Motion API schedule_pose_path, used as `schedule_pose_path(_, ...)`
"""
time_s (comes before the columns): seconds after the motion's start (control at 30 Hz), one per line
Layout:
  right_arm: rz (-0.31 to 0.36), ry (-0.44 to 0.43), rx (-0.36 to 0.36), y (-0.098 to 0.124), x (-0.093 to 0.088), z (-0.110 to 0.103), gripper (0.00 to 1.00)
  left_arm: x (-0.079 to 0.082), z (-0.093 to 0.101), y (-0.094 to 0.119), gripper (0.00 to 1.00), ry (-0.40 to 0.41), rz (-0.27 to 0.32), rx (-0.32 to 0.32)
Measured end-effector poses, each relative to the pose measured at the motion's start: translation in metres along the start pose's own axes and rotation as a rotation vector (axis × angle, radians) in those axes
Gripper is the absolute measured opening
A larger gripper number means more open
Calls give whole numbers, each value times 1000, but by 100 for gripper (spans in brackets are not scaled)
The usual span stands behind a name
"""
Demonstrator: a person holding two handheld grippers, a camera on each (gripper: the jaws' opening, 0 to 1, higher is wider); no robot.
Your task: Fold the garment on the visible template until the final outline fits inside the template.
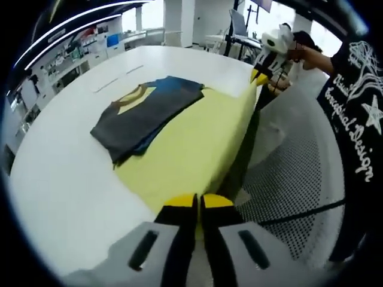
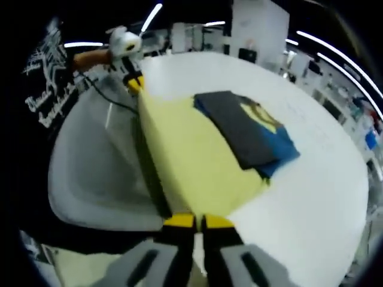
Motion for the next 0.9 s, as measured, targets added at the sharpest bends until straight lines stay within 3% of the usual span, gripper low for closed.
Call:
schedule_pose_path(0.37, 40, 13, -99, 14, 28, 35, 0, 35, -34, 18, 0, -34, 73, 100)
schedule_pose_path(0.67, 71, 6, -164, 21, 47, 67, 0, 63, -72, 24, 0, 10, 148, 200)
schedule_pose_path(0.9, 115, -60, -264, 22, 64, 89, 0, 81, -94, 23, 0, -34, 163, 268)
Point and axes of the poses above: the point that each gripper's makers call its tool centre point, and the gripper's own axes: y roughly backward along the fingers, z roughly to its right, x roughly out of its top, the point moved 4 cm from there along y, roughly backward along the fingers, and after that the axes turned 12 degrees about -z, right-handed, at the moved point
